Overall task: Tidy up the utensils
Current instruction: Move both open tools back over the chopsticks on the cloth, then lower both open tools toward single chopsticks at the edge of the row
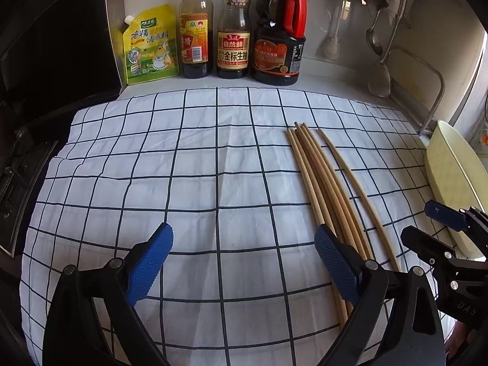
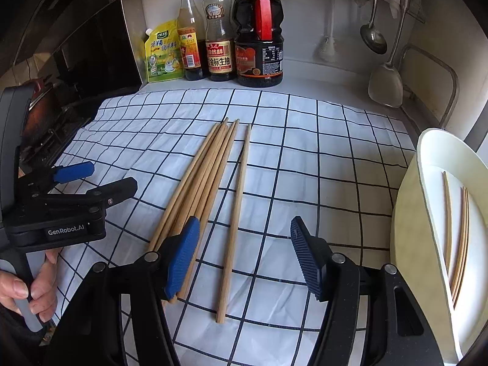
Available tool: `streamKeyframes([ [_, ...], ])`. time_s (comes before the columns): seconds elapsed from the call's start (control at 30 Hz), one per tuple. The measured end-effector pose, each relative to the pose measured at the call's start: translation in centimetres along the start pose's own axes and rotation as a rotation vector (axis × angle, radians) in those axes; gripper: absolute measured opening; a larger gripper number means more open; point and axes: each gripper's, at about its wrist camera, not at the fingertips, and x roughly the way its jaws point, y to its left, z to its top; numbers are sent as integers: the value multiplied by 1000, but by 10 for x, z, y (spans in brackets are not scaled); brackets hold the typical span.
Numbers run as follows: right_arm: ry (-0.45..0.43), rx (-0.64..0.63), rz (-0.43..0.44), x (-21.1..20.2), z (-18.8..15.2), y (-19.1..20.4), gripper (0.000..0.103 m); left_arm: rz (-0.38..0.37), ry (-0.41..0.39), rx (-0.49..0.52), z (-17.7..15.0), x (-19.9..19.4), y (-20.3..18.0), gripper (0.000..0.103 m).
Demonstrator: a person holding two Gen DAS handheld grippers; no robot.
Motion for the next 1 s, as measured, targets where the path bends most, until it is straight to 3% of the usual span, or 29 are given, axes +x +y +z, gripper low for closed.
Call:
streamKeyframes([
  [0.63, 104, -61, -81, 31, -13, 7, 60, 10, 38, 35, -10, 11, -10, 92],
  [1.0, 105, 2, -115, 31, -13, -17, 60, -2, 47, 63, -10, 11, -23, 92],
])
